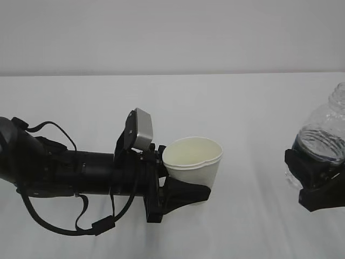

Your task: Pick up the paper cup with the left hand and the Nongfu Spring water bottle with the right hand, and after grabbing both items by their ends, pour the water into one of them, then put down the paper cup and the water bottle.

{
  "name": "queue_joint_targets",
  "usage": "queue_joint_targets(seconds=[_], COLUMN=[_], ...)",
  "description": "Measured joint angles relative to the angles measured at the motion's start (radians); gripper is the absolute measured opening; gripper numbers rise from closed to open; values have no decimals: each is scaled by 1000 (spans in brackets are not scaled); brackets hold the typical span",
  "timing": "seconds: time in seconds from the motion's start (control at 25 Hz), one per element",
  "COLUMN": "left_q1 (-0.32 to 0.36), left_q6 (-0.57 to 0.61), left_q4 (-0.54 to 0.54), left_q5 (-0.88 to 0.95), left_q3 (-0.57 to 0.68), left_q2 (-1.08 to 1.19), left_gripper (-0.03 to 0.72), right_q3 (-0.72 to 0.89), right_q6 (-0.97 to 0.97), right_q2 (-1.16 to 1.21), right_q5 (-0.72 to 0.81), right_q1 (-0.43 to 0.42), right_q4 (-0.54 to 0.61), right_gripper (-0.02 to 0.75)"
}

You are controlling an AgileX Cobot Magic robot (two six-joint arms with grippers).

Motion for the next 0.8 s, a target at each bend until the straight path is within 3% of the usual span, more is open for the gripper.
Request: queue_joint_targets(seconds=[0.16, 0.44, 0.8], left_q1=[-10, -85, -89], left_q6=[-4, -58, -88], left_q4=[5, 30, 35], left_q5=[5, 96, 140], left_q3=[-7, -104, -140], left_q2=[0, 0, 0], left_gripper=[450, 450, 450], right_q3=[-34, -75, -94], right_q6=[1, 1, -67], right_q2=[0, 0, 0], right_q5=[70, 146, 207], right_q1=[0, 0, 0], right_q4=[0, 2, 0], right_gripper=[429, 429, 429])
